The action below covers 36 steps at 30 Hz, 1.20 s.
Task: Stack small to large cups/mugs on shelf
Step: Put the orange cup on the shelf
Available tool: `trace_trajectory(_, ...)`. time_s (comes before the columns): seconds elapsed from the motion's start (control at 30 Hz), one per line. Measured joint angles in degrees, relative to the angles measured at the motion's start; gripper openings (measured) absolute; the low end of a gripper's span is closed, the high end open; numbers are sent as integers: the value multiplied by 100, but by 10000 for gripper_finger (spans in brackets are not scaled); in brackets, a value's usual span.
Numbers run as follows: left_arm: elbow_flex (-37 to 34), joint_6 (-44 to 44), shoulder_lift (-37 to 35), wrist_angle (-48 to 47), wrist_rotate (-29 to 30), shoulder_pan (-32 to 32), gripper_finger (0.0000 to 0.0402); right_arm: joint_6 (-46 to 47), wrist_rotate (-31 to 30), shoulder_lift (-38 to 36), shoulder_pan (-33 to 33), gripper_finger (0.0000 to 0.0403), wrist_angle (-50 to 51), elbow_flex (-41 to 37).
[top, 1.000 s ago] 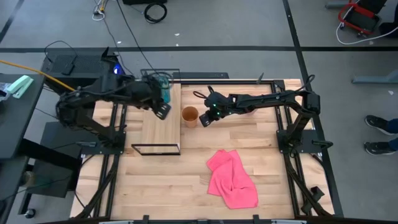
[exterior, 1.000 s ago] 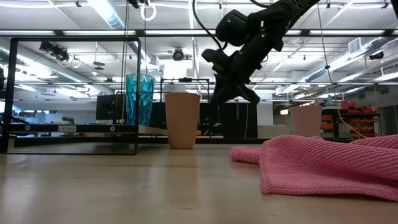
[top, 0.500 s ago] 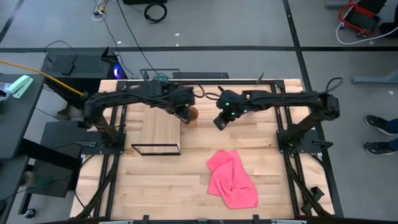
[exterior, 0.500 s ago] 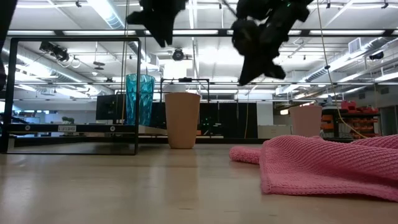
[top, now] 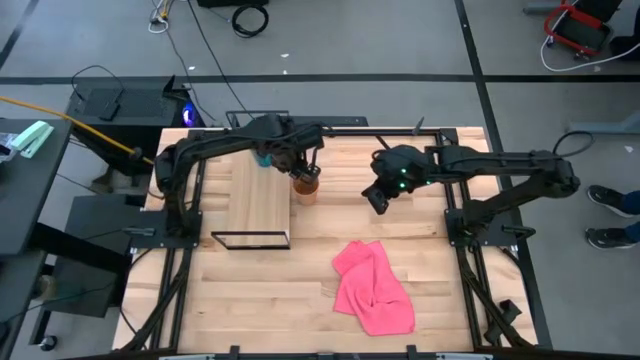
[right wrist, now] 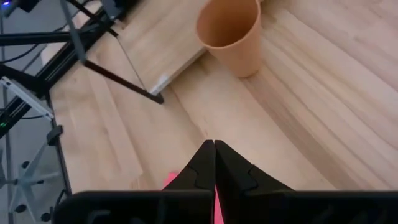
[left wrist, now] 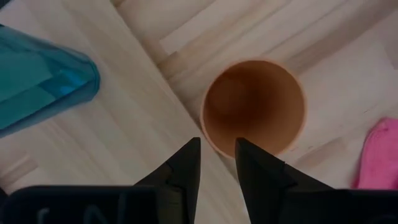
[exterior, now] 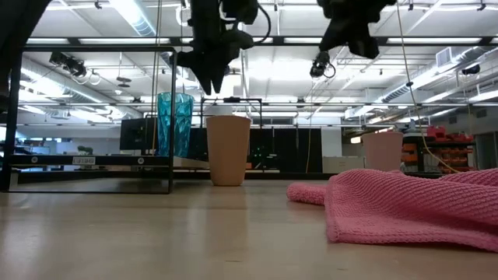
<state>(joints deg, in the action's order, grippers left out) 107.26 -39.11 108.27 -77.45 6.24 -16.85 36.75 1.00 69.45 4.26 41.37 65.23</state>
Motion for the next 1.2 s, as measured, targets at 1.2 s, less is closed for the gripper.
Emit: trace_trajectory(1.2,-712,46,625,370,-639,-299,107,210,-315,-68,-421,8,233,0)
